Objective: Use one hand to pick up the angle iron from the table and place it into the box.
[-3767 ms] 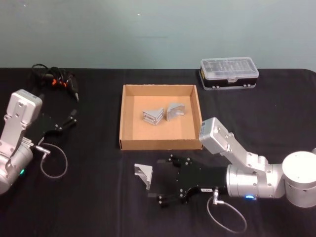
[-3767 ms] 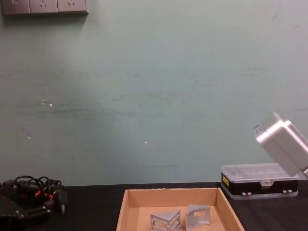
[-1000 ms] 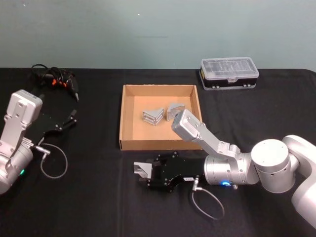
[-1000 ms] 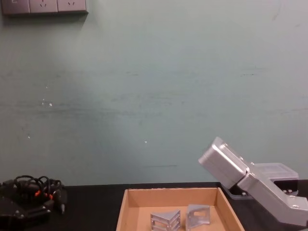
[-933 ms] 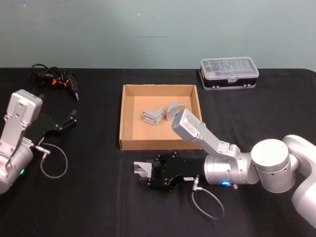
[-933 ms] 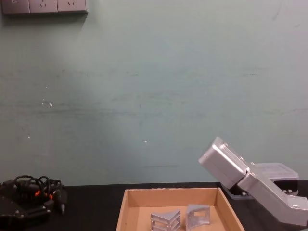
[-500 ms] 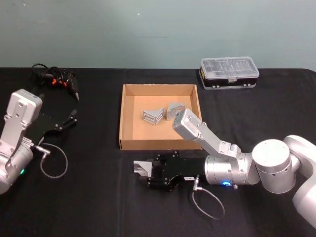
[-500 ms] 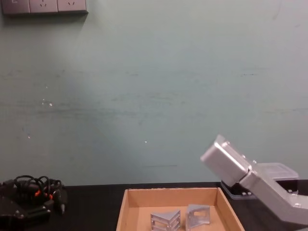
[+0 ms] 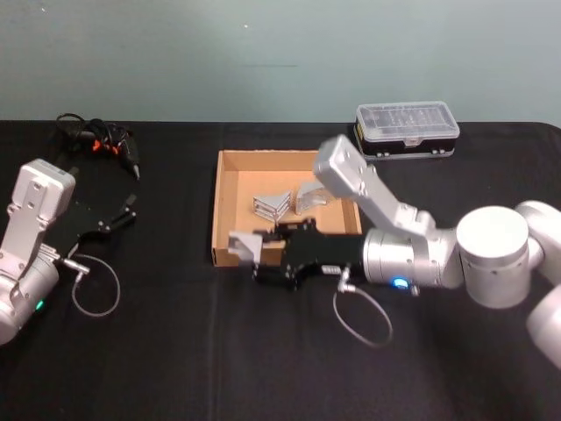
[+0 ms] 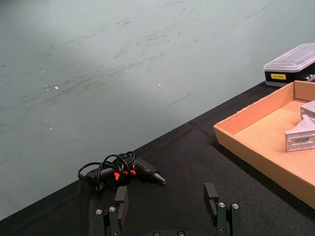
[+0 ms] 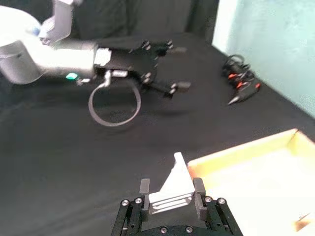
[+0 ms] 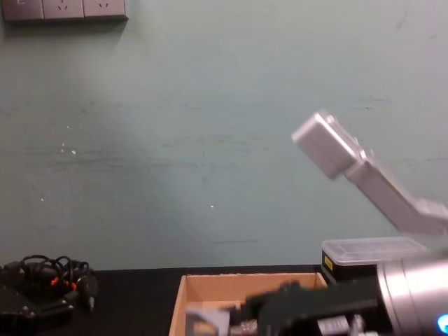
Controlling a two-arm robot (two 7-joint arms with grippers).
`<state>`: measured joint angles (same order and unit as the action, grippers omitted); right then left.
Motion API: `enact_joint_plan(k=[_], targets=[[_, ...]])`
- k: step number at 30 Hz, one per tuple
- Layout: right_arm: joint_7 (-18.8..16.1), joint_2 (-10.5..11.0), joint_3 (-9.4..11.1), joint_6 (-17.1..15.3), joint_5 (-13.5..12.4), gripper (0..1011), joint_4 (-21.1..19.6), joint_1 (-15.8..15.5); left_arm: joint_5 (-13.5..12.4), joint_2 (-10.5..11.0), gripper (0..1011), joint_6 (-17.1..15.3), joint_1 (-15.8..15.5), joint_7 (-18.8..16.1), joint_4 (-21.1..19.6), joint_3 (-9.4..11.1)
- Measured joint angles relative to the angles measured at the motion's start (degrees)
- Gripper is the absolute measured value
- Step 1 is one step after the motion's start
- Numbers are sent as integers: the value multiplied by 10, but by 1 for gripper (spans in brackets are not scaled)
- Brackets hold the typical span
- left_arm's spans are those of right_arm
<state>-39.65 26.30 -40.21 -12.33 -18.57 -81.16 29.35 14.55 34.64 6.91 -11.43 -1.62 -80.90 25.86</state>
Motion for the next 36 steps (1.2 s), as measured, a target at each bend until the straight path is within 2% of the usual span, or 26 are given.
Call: enact_joint_plan(k=[6,11,17,22,27,36], targets=[[18,-23,6,-28,-1,528,37,41,0,0,1011,0,0,0,0,0],[39,-42,6,-69,9,528,81,74,0,0,1011,0,0,0,0,0],[62,-48,2,-140,26,528,109,93,0,0,1011,0,0,0,0,0],[75,-47,4,-177,38,528,115,94,0,0,1011,0,0,0,0,0],[83,-47,10,-189,47,528,119,91,0,0,1011,0,0,0,0,0],[86,-49,18,-191,56,528,123,88,0,0,1011,0,0,0,0,0]])
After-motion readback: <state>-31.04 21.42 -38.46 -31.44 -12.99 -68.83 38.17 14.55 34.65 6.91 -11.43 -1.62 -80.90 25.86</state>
